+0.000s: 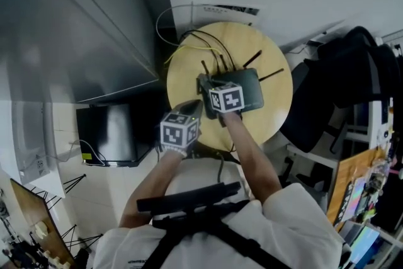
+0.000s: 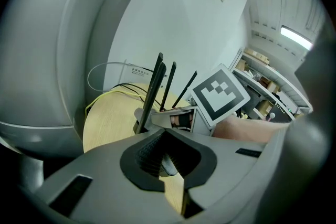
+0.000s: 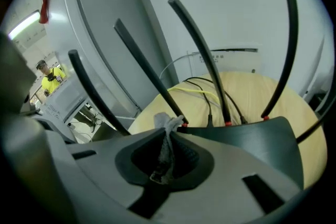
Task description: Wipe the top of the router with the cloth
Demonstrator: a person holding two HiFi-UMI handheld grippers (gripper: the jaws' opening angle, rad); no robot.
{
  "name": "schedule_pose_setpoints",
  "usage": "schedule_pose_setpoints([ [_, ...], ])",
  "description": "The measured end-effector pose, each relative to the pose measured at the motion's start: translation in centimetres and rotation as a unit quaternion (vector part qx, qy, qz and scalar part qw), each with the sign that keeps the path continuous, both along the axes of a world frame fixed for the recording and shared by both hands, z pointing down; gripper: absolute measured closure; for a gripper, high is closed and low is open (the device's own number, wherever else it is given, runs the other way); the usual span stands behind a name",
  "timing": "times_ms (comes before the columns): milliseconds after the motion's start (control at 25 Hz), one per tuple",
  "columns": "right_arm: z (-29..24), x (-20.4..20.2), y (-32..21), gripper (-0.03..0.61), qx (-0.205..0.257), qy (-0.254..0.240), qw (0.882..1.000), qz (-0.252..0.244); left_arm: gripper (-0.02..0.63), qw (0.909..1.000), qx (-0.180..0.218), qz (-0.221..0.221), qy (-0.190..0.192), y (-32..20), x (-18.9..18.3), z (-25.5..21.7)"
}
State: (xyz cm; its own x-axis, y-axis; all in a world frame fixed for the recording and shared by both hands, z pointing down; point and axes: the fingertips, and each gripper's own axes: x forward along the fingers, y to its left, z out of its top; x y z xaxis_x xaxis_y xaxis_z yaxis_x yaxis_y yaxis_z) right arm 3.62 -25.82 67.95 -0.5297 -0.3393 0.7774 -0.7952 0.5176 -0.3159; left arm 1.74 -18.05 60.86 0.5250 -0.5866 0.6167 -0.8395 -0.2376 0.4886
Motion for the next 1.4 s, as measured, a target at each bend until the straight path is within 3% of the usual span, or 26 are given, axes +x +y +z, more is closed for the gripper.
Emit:
schedule_pose_setpoints([
  [200, 1.0, -0.8, -0.2, 0.54, -0.001, 0.01, 1.0, -0.024, 0.623, 0.9999, -0.01, -0.004, -0.004, 0.0, -0.2, 0.6],
  [400, 1.4, 1.0, -1.0, 0.54, 0.004, 0.021, 1.0, -0.014, 0.623, 0.9999, -0.013, 0.003, -0.005, -0.3, 0.4, 0.8],
  [840, 1.4, 11.3, -4.3, 0.54, 0.04, 0.092, 0.992, 0.071, 0.623, 0.9989, -0.01, 0.046, 0.009, -1.9, 4.3, 0.9],
  [960, 1.5, 14.3, -5.2, 0.54, 0.053, 0.121, 0.987, 0.088, 0.623, 0.9983, -0.01, 0.057, 0.011, -2.1, 5.3, 0.9],
  [1160, 1.3, 17.0, -6.6, 0.54, 0.088, 0.183, 0.976, 0.076, 0.623, 0.9974, -0.01, 0.07, 0.013, -2.4, 6.4, 0.9],
  [1400, 0.5, 19.1, -6.7, 0.541, 0.119, 0.301, 0.945, 0.042, 0.623, 0.9971, -0.01, 0.074, 0.012, -2.6, 6.6, 0.8],
])
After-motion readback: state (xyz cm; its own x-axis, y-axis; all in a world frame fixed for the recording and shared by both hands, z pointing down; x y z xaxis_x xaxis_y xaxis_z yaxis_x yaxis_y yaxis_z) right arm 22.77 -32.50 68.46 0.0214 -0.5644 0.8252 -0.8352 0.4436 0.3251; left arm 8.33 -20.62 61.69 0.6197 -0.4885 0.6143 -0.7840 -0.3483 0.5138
